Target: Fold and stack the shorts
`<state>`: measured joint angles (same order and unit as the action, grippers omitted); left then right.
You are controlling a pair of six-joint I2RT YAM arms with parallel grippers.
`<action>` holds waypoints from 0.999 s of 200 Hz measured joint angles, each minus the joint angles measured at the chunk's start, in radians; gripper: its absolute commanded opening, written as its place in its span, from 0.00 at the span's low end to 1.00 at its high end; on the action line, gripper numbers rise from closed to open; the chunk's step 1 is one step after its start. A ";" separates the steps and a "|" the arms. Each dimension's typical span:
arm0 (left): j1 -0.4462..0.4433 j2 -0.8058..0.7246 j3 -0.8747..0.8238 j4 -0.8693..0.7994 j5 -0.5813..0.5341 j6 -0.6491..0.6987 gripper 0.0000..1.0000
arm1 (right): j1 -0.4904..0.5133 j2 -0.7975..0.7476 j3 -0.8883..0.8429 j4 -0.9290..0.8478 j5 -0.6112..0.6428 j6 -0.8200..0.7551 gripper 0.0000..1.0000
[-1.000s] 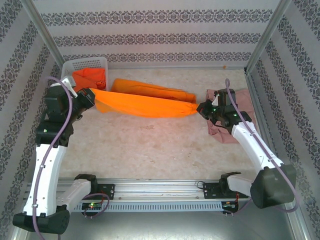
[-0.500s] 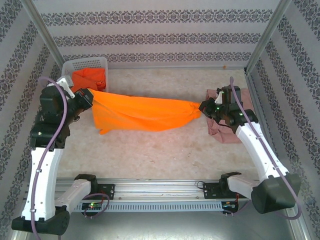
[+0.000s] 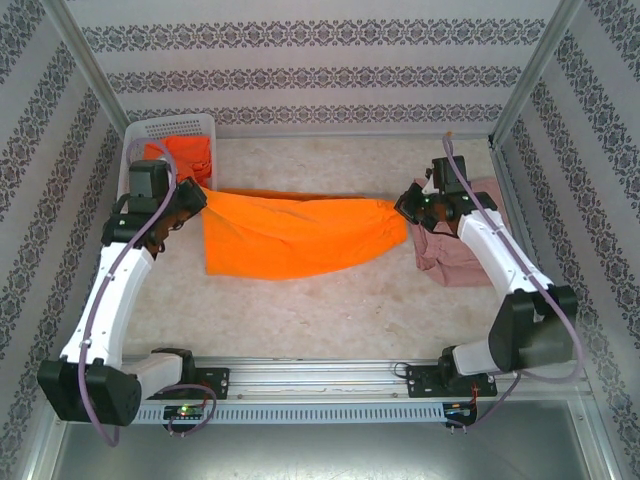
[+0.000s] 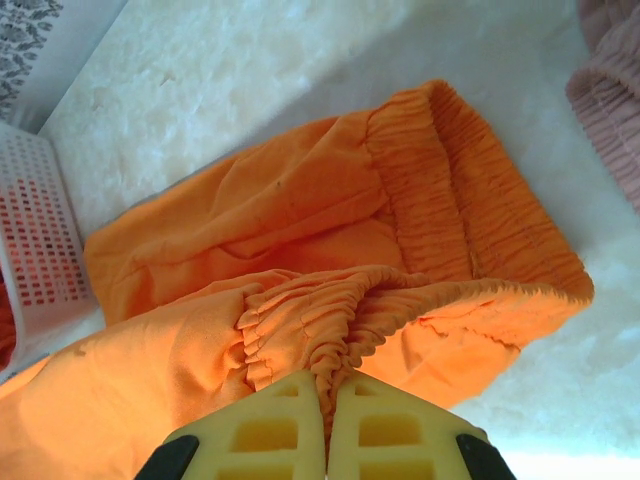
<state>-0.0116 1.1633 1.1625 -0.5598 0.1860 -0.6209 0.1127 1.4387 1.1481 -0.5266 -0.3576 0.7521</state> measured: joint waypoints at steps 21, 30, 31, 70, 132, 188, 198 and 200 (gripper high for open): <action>0.000 0.067 0.001 0.044 -0.013 0.000 0.00 | -0.012 0.061 0.032 0.013 -0.004 0.000 0.00; 0.000 0.099 0.002 0.060 -0.019 0.000 0.00 | -0.015 0.086 0.045 0.022 -0.004 0.000 0.00; 0.000 0.102 0.002 0.060 -0.019 0.000 0.00 | -0.016 0.090 0.047 0.022 -0.004 0.000 0.00; 0.000 0.262 0.054 0.114 -0.056 0.001 0.00 | -0.034 0.221 0.122 0.060 -0.012 0.004 0.03; 0.000 0.597 0.272 0.216 -0.034 -0.015 0.48 | -0.072 0.475 0.327 0.109 -0.051 0.088 0.49; 0.001 0.594 0.444 0.259 0.049 -0.031 1.00 | -0.082 0.389 0.386 0.179 -0.048 0.162 0.74; 0.000 0.522 0.391 0.299 0.069 -0.042 1.00 | -0.070 0.343 0.365 0.193 -0.048 0.162 0.76; 0.000 0.511 0.381 0.306 0.071 -0.043 1.00 | -0.068 0.334 0.360 0.195 -0.048 0.161 0.76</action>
<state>-0.0116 1.6741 1.5440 -0.2543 0.2569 -0.6640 0.0448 1.7725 1.5085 -0.3317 -0.4053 0.9131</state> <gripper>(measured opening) 0.997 0.743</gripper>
